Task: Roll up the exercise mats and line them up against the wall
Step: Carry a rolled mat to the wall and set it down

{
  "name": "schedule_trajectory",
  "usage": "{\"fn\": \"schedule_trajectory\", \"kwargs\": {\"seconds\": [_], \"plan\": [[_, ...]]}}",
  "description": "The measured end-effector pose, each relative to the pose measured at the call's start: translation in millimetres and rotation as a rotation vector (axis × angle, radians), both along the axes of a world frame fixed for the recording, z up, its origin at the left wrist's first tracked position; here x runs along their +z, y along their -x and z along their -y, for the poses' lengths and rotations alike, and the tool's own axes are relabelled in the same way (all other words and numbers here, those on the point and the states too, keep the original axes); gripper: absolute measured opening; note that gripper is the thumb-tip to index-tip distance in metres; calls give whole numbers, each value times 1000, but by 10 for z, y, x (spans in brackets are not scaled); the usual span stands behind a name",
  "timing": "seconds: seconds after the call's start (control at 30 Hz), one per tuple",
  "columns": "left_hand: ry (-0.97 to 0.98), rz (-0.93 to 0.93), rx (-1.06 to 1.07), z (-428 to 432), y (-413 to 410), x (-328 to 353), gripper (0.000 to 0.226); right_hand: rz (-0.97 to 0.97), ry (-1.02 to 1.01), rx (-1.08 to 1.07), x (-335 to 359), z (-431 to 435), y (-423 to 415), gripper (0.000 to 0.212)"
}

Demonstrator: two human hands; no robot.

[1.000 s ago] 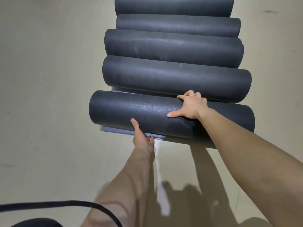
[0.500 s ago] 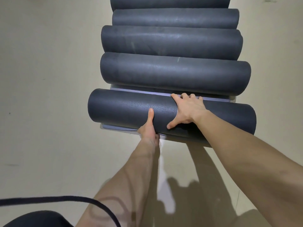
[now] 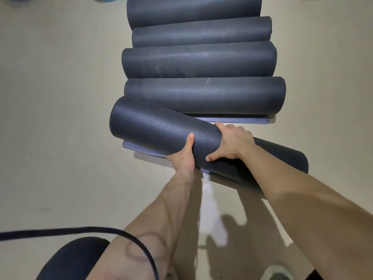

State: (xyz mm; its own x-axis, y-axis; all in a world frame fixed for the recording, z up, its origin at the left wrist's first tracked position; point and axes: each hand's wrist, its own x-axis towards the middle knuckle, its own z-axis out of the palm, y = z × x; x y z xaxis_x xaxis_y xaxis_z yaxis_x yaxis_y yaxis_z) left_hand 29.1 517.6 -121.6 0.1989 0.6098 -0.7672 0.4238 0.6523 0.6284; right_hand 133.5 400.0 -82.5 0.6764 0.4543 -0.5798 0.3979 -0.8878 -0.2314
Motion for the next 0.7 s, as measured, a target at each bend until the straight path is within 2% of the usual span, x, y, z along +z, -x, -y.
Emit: {"fn": "schedule_trajectory", "kwargs": {"seconds": [0.17,0.3,0.4,0.47,0.57,0.7], "plan": [[-36,-14,-97,196,22,1071,94,-86,-61,-118,951,301,119,113],[-23,-111,-182,606,-120,2366,88,-86,-62,-161,2171,748,32,130],[5,-107,-230,1055,-358,3312,87,-91,-57,-205,3127,1228,-184,128],[22,-74,-252,1404,-581,3881,88,-91,-43,-228,3724,1608,-390,123],[63,-30,-295,1967,-979,4615,106,-72,-36,-269,4501,2214,-752,112],[109,66,-339,2707,-1652,5226,115,-26,-25,-338,5224,3001,-1306,108]]}}
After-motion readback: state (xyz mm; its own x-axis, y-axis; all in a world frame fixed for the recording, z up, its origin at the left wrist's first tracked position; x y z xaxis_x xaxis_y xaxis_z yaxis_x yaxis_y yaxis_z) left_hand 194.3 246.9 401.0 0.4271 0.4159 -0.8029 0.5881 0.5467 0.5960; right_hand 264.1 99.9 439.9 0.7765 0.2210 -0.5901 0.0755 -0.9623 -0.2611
